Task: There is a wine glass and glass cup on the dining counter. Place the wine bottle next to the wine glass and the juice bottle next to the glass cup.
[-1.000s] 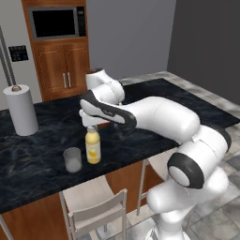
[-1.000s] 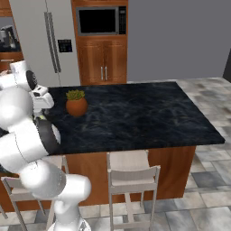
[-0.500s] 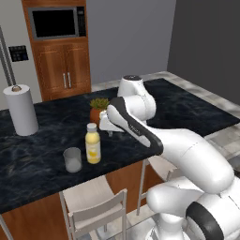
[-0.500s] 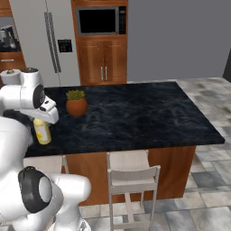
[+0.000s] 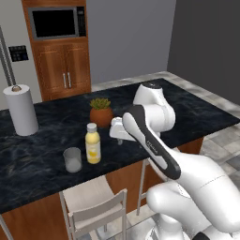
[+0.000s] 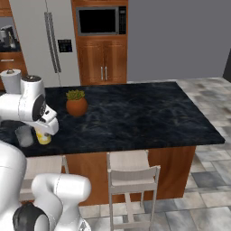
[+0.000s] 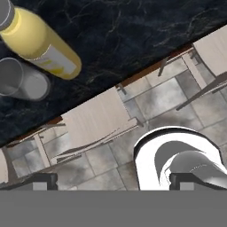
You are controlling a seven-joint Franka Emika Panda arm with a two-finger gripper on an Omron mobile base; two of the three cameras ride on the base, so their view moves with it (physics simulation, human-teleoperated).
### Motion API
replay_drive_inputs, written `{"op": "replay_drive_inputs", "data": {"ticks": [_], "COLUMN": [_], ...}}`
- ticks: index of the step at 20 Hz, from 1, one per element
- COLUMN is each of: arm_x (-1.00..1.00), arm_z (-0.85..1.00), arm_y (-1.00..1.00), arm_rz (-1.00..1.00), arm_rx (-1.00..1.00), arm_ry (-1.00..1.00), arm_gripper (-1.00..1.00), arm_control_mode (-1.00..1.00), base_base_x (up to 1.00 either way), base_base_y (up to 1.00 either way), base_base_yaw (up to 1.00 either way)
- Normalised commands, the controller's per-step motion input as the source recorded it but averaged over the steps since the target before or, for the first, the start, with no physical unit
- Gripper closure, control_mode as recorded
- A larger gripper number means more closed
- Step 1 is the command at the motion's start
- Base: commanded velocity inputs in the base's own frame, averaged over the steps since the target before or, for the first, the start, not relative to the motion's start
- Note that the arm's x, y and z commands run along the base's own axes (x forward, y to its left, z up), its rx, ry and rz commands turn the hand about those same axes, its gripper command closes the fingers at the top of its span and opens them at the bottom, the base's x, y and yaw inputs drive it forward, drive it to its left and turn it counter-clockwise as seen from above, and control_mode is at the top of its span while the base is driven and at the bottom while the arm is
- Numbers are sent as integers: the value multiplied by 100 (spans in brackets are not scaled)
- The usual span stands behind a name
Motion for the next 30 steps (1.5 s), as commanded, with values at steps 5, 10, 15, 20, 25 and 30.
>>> {"op": "replay_drive_inputs", "data": {"ticks": [5,10,15,20,25,30], "arm_x": [-31,-23,-16,-13,-3,0], "arm_z": [3,3,0,-4,0,0], "arm_y": [-3,-7,-2,0,0,0], "arm_rz": [0,0,0,0,0,0], "arm_rx": [-2,-2,-10,-10,0,0], "arm_ry": [3,4,3,0,0,0], "arm_gripper": [-100,-100,-100,-100,-100,-100], "arm_control_mode": [-100,-100,-100,-100,-100,-100], "base_base_x": [0,0,0,0,0,0], "base_base_y": [0,0,0,0,0,0], "base_base_yaw": [0,0,0,0,0,0]}}
